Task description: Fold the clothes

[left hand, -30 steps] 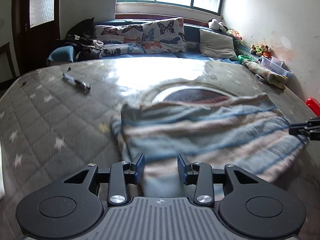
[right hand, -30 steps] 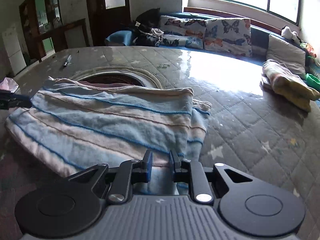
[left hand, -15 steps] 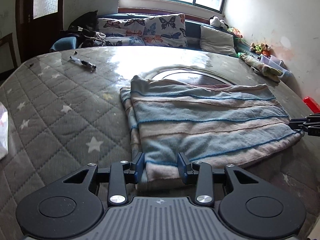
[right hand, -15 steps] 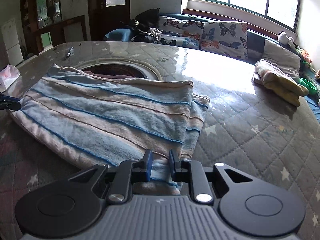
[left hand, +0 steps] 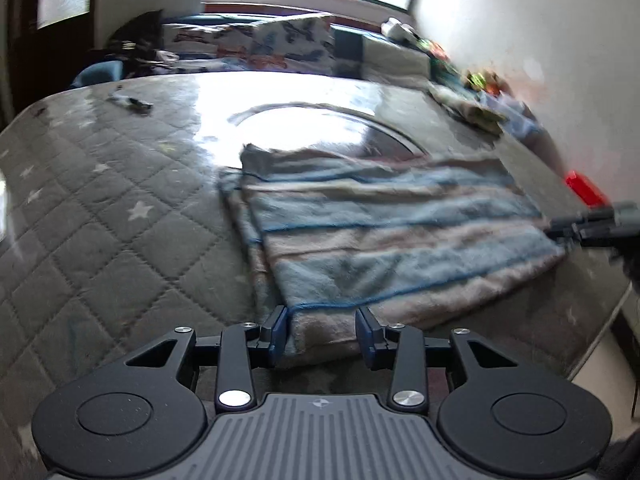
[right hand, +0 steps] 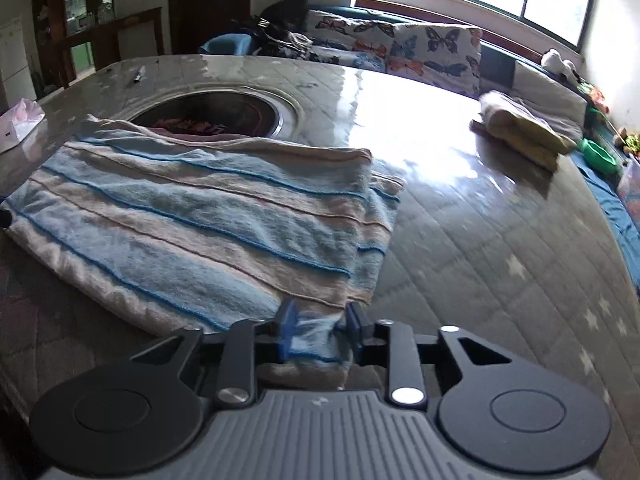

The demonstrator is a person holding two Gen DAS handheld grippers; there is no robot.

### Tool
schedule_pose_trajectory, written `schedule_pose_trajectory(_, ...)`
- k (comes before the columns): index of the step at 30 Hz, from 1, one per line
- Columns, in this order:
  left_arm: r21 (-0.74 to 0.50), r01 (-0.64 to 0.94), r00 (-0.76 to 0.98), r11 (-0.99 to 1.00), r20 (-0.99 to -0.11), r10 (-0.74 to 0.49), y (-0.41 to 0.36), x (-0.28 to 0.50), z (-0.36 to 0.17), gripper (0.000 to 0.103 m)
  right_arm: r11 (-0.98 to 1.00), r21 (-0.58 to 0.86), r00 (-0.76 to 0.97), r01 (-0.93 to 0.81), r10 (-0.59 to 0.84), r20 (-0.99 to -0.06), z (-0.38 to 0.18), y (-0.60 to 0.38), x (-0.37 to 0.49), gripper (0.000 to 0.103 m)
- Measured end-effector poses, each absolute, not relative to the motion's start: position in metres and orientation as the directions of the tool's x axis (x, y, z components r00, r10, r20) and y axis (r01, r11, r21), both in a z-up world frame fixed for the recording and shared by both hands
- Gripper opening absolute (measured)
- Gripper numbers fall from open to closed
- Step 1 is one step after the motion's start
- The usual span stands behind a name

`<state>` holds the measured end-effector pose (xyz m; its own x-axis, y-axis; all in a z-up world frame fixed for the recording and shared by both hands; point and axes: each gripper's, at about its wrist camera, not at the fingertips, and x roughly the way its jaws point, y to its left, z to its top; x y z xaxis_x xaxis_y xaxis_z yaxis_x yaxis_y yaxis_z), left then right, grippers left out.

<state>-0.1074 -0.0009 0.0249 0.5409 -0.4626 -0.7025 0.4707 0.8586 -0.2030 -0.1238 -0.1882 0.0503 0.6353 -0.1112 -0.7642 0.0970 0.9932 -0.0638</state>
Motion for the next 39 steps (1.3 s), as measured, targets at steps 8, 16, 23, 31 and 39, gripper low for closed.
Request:
schedule_pose_trajectory(8, -0.245, 0.342, 0.598, 0.907, -0.688, -0.411, 0.003, -0.084, 0.027, 0.054, 0.995, -0.069, 0.690, 0.070, -0.098, -0.717, 0.065, -0.171, -0.123, 0.028)
schedule_pose_trajectory(16, -0.278, 0.317, 0.576, 0.907, -0.703, -0.417, -0.007, -0.082, 0.014, 0.044, 1.000, -0.010, 0.685, -0.002, -0.006, -0.728, 0.053, -0.147, -0.099, 0.029)
schedule_pose_trajectory(23, -0.313, 0.316, 0.571, 0.896, -0.691, -0.443, -0.003, -0.082, 0.018, 0.019, 1.000, -0.012, 0.680, 0.004, -0.011, -0.733, 0.053, -0.139, -0.093, 0.030)
schedule_pose_trajectory(31, -0.342, 0.349, 0.595, 0.872, -0.638, -0.489, -0.005, -0.089, 0.040, 0.010, 0.996, 0.033, 0.688, -0.078, 0.078, -0.721, 0.065, -0.112, -0.061, 0.030)
schedule_pose_trajectory(39, -0.342, 0.442, 0.598, 0.829, -0.576, -0.556, -0.035, -0.094, 0.068, 0.008, 0.950, 0.247, 0.662, -0.190, 0.310, -0.683, 0.103, -0.079, -0.008, 0.031)
